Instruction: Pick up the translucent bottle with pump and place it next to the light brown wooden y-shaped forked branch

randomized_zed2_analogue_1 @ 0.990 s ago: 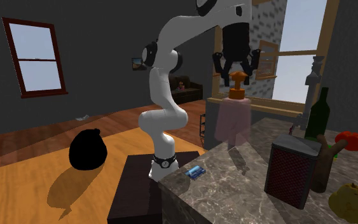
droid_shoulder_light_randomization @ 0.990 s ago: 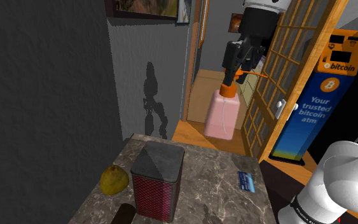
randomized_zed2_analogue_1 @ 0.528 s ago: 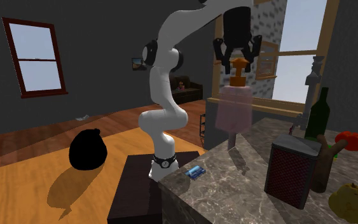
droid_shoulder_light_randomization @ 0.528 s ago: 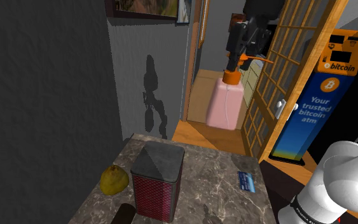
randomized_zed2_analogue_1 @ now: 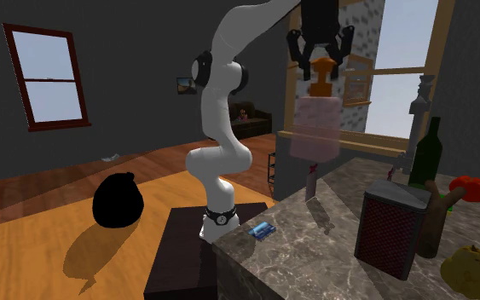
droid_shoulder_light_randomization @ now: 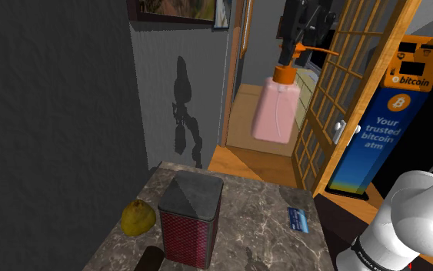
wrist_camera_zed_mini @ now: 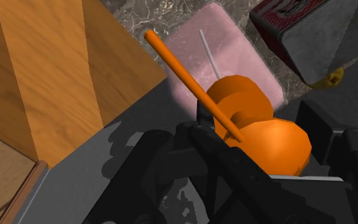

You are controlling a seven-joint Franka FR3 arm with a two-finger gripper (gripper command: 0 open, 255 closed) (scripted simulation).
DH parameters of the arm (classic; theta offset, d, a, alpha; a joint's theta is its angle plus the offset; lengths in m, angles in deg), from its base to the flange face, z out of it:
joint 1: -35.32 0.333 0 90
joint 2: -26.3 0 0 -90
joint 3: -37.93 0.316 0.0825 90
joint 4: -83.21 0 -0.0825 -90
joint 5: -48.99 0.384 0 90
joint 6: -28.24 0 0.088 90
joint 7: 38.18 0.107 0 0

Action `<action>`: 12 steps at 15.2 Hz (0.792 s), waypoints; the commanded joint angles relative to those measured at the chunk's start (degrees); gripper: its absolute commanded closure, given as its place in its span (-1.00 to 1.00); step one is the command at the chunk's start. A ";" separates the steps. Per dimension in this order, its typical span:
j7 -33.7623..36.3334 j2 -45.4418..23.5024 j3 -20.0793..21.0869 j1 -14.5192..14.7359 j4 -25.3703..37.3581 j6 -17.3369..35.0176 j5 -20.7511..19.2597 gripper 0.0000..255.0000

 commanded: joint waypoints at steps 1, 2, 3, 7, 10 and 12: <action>0.20 -0.84 0.07 -0.07 2.04 -1.22 -0.15 1.00; 1.41 0.01 0.97 0.27 0.83 -0.68 0.31 1.00; 2.63 0.80 1.90 0.61 -0.29 -0.15 0.77 1.00; 7.57 3.36 5.84 1.87 -3.98 1.88 2.70 1.00; 11.38 4.63 9.03 2.73 -5.97 3.36 4.13 1.00; 13.95 5.19 11.29 3.22 -6.94 4.35 5.05 1.00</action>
